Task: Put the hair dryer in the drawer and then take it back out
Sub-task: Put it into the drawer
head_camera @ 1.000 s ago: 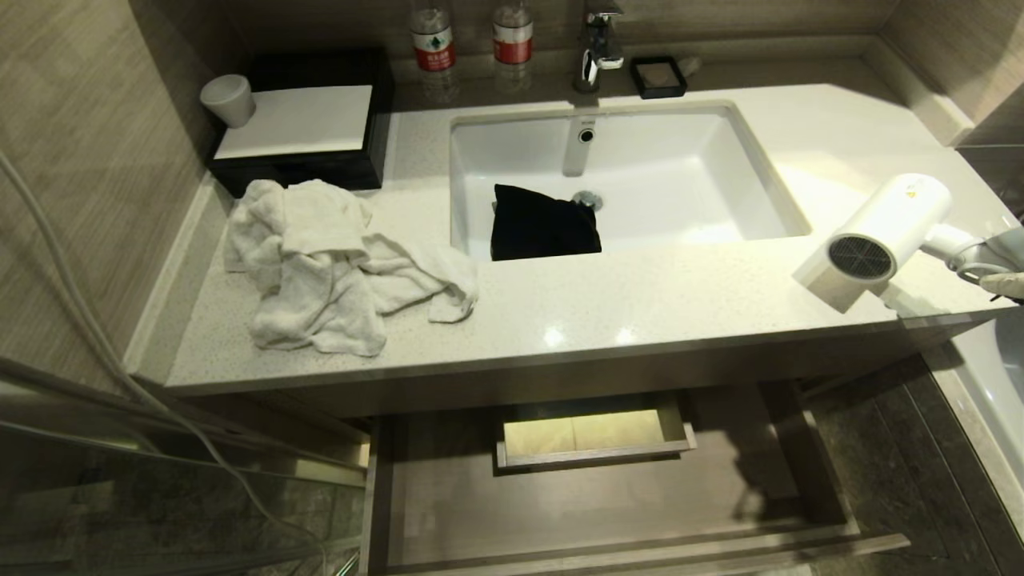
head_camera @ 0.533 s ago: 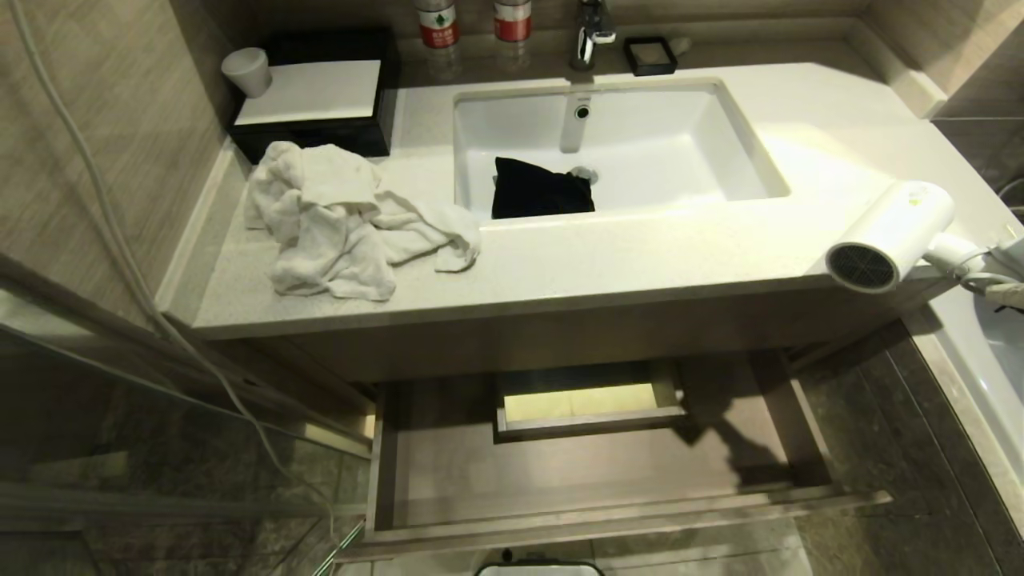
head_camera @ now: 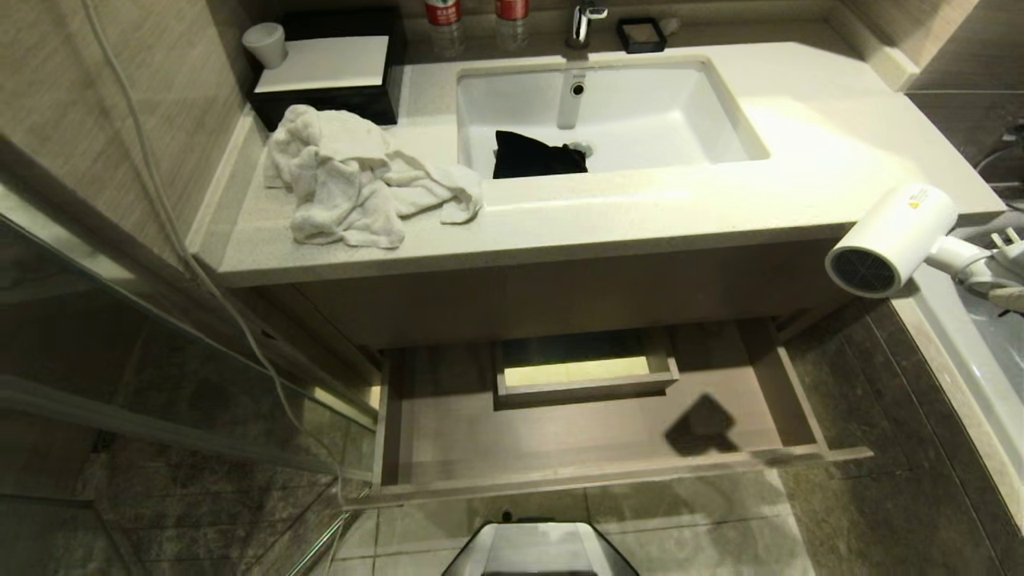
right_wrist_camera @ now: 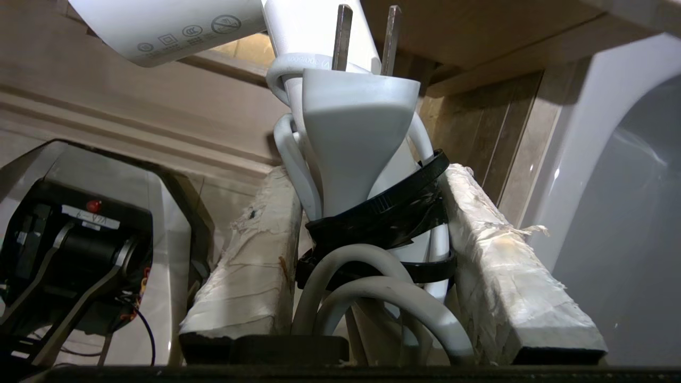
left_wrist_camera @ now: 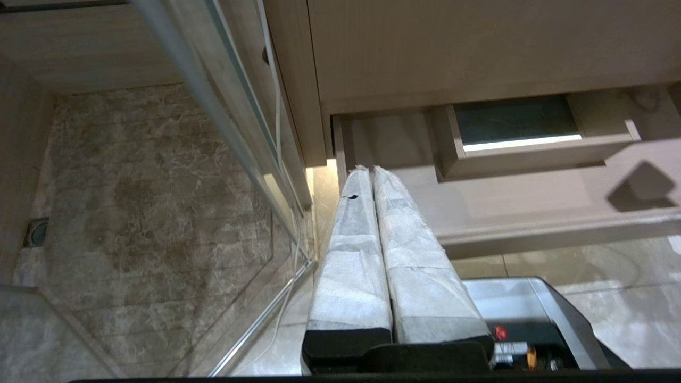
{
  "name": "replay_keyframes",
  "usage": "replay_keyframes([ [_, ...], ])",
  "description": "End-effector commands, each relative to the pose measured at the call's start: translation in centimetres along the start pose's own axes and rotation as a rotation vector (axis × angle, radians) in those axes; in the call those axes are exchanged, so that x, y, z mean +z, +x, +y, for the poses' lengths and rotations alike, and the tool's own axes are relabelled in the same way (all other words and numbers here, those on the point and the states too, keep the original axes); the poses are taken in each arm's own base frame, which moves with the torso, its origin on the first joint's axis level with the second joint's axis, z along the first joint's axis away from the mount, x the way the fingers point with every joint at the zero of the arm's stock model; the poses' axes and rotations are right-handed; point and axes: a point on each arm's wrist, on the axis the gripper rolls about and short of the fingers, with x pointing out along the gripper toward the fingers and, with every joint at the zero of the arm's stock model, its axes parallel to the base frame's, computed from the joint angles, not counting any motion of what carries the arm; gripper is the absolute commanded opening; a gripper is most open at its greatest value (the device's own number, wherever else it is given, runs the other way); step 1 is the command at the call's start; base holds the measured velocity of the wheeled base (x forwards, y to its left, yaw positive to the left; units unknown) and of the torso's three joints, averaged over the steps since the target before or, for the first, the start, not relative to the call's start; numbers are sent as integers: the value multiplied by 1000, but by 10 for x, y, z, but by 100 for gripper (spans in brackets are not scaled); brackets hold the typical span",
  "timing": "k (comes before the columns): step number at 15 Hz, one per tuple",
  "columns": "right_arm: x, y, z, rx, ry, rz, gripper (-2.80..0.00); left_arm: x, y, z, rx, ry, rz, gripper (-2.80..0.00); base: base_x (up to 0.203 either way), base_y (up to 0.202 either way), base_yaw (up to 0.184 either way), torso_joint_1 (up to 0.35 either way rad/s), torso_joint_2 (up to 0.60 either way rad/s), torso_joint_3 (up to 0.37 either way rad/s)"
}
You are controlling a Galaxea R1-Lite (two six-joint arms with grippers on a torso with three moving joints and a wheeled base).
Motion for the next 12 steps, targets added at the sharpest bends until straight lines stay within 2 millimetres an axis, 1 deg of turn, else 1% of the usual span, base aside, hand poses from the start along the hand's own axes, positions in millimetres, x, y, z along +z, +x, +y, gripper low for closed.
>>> replay_keyframes([
  [1, -1, -1, 2, 5, -2, 1, -280, 0, 0, 0, 0, 0, 0, -280, 0, 0, 0, -187, -100, -293],
  [4, -3, -3, 5, 8, 1, 4, -280, 0, 0, 0, 0, 0, 1, -280, 0, 0, 0, -171, -122, -288],
  [5, -5, -3, 6, 10, 3, 6, -280, 0, 0, 0, 0, 0, 0, -280, 0, 0, 0, -82, -66, -148],
  [7, -7, -3, 9, 14, 7, 11, -280, 0, 0, 0, 0, 0, 0, -280, 0, 0, 0, -183, 210, 47],
  [12, -11, -3, 11, 22, 16, 21, -280, 0, 0, 0, 0, 0, 1, -280, 0, 0, 0, -167, 300, 120],
])
